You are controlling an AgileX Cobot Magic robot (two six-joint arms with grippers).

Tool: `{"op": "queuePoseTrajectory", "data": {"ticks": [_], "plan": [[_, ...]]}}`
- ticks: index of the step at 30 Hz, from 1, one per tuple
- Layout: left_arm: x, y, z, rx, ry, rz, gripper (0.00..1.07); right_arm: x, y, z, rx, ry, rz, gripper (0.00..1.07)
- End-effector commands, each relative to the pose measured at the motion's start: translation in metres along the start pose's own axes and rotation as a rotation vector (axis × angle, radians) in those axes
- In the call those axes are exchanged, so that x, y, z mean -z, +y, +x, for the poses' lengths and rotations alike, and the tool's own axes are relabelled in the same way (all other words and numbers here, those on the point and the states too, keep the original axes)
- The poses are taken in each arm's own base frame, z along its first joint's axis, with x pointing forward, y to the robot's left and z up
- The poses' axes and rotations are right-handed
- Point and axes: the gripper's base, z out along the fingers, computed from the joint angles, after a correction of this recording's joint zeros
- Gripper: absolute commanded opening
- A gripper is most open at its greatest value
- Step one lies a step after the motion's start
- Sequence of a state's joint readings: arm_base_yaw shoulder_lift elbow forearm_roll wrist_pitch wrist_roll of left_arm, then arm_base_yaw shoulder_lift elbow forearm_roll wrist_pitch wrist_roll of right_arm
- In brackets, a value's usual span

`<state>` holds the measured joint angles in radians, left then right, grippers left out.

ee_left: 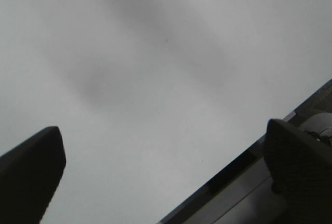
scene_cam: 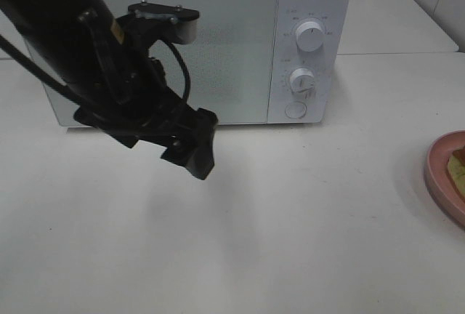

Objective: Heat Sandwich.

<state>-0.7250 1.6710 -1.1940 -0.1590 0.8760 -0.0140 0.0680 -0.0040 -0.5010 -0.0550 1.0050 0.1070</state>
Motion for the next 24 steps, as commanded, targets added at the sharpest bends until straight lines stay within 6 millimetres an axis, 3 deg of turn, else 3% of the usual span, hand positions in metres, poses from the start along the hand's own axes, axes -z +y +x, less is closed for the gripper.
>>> {"op": "queuePoseTrajectory", "data": {"ticks": [1, 2, 10, 12, 14, 18, 19, 21, 24], "plan": [[0.011, 0.018, 0.003, 0.055, 0.033, -0.012, 1.00, 0.003, 0.000, 0.002, 0.009, -0.033, 0.001, 0.76], [0.018, 0.031, 0.004, 0.089, 0.042, -0.022, 1.00, 0.003, 0.000, 0.002, 0.009, -0.033, 0.001, 0.76], [0.047, 0.071, 0.018, 0.200, 0.027, -0.055, 1.00, 0.003, 0.000, 0.002, 0.009, -0.033, 0.001, 0.76], [0.052, 0.091, 0.036, 0.273, 0.038, -0.073, 1.00, 0.003, 0.000, 0.002, 0.009, -0.033, 0.001, 0.76], [0.054, 0.096, 0.042, 0.298, 0.047, -0.078, 1.00, 0.003, 0.000, 0.002, 0.009, -0.033, 0.001, 0.76], [0.064, 0.125, 0.083, 0.437, 0.082, -0.102, 1.00, 0.003, 0.000, 0.002, 0.009, -0.033, 0.001, 0.76], [0.064, 0.125, 0.083, 0.437, 0.082, -0.102, 1.00, 0.003, 0.000, 0.002, 0.009, -0.033, 0.001, 0.76], [0.073, 0.134, 0.106, 0.511, 0.070, -0.120, 1.00, 0.003, 0.000, 0.002, 0.009, -0.033, 0.001, 0.76], [0.079, 0.137, 0.119, 0.554, 0.053, -0.131, 1.00, 0.003, 0.000, 0.002, 0.009, -0.033, 0.001, 0.76]]}}
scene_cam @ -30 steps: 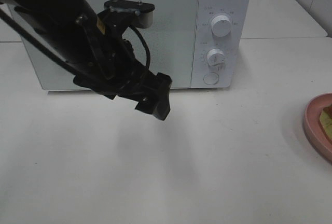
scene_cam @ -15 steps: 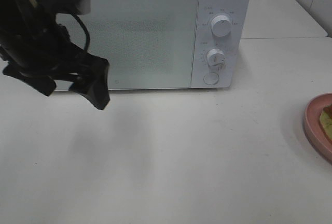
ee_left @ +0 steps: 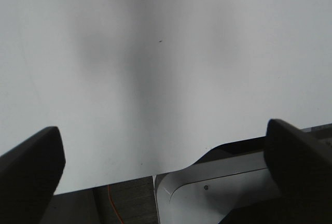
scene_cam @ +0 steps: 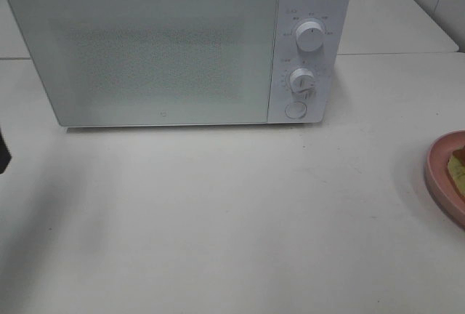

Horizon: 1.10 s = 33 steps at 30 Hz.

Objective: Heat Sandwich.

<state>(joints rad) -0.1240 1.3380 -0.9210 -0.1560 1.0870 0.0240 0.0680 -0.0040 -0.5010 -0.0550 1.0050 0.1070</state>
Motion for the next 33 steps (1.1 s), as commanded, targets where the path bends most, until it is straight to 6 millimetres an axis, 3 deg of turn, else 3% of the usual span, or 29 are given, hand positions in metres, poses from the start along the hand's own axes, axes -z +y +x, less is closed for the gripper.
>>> {"op": "queuePoseTrajectory", "data": {"ticks": [1, 4, 9, 13, 18, 23, 27, 33], "plan": [[0.010, 0.013, 0.020, 0.059, -0.030, -0.004, 1.00, 0.003, 0.000, 0.002, 0.009, -0.033, 0.001, 0.76], [0.020, 0.020, 0.045, 0.084, -0.048, -0.025, 1.00, 0.003, 0.000, 0.002, 0.009, -0.033, 0.001, 0.76], [0.025, 0.020, 0.064, 0.069, -0.058, -0.050, 1.00, 0.003, 0.000, 0.002, 0.009, -0.033, 0.001, 0.76], [0.031, 0.020, 0.101, 0.046, -0.113, -0.086, 1.00, 0.003, 0.000, 0.002, 0.009, -0.033, 0.001, 0.76], [0.032, 0.019, 0.131, 0.040, -0.205, -0.099, 1.00, 0.003, 0.000, 0.002, 0.009, -0.033, 0.001, 0.76], [0.031, 0.019, 0.146, 0.052, -0.266, -0.100, 1.00, 0.003, 0.000, 0.002, 0.009, -0.033, 0.001, 0.76], [0.039, 0.018, 0.164, 0.031, -0.501, -0.110, 1.00, 0.003, 0.000, 0.002, 0.009, -0.033, 0.001, 0.76], [0.047, 0.015, 0.177, 0.014, -0.601, -0.111, 1.00, 0.003, 0.000, 0.002, 0.009, -0.033, 0.001, 0.76]]}}
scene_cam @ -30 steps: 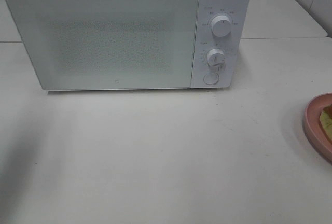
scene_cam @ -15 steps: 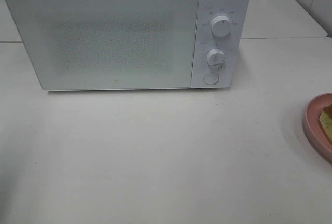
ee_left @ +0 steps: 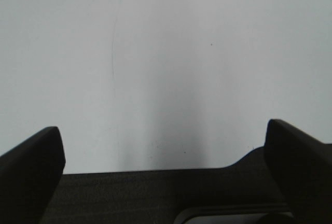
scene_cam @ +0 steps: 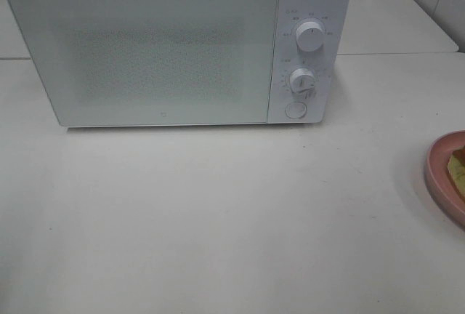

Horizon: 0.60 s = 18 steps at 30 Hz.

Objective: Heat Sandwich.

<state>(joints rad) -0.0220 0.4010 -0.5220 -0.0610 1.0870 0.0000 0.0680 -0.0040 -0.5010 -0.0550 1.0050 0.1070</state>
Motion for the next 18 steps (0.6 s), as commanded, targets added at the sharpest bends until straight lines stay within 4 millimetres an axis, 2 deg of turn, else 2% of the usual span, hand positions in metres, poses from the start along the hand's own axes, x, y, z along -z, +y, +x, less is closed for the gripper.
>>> {"op": "queuePoseTrajectory", "data": {"ticks": [1, 14, 18], "plan": [[0.007, 0.000, 0.004, -0.009, -0.071, -0.005, 1.00, 0.003, 0.000, 0.002, 0.009, -0.033, 0.001, 0.76], [0.021, 0.000, 0.015, -0.010, -0.179, -0.007, 1.00, 0.003, 0.000, 0.002, 0.009, -0.033, 0.001, 0.76], [0.034, -0.001, 0.027, -0.016, -0.297, -0.006, 1.00, 0.003, 0.000, 0.002, 0.009, -0.033, 0.001, 0.76]]}}
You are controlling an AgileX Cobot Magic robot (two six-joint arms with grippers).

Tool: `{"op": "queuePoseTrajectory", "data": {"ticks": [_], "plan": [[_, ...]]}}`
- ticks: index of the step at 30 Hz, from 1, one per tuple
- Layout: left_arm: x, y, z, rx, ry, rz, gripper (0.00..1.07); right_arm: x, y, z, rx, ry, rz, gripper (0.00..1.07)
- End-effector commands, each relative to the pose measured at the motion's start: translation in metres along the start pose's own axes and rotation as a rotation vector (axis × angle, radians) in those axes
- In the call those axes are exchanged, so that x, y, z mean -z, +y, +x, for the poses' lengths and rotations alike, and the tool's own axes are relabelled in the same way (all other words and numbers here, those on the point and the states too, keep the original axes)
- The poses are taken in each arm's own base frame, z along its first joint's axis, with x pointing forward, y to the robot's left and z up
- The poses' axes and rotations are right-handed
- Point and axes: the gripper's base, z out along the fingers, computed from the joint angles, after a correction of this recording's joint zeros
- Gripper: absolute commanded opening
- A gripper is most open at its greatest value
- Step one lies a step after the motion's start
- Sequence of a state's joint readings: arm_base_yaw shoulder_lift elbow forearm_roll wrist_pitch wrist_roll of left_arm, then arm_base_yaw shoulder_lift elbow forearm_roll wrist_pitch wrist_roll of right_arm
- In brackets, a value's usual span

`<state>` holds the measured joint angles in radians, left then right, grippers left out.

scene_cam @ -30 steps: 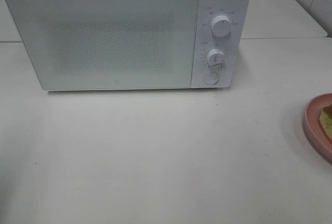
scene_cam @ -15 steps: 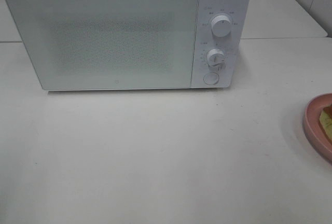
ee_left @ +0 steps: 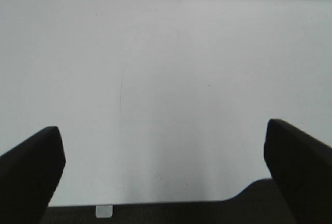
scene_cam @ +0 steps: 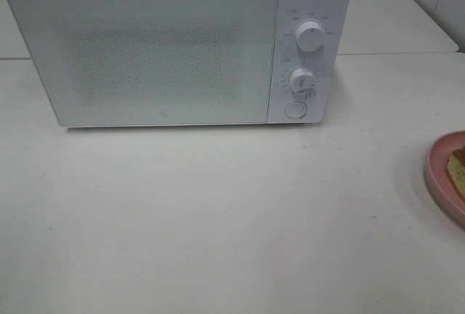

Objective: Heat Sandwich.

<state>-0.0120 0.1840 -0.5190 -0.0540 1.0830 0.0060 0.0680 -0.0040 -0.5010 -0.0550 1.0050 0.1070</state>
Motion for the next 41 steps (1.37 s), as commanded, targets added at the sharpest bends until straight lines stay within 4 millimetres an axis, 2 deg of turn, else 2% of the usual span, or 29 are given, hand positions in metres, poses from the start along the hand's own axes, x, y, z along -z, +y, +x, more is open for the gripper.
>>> {"op": "queuePoseTrajectory", "data": {"ticks": [1, 3, 7, 41], "plan": [[0.009, 0.000, 0.005, -0.003, -0.079, 0.002, 1.00, 0.003, 0.000, 0.002, 0.009, -0.033, 0.001, 0.76], [0.019, -0.001, 0.013, -0.007, -0.161, 0.004, 1.00, 0.003, 0.000, 0.002, 0.009, -0.033, 0.001, 0.76], [0.027, -0.001, 0.020, -0.010, -0.230, 0.005, 1.00, 0.003, 0.000, 0.002, 0.009, -0.033, 0.001, 0.76], [0.026, -0.001, 0.019, -0.009, -0.222, 0.006, 1.00, 0.002, 0.000, 0.001, 0.009, -0.024, 0.002, 0.76]]}}
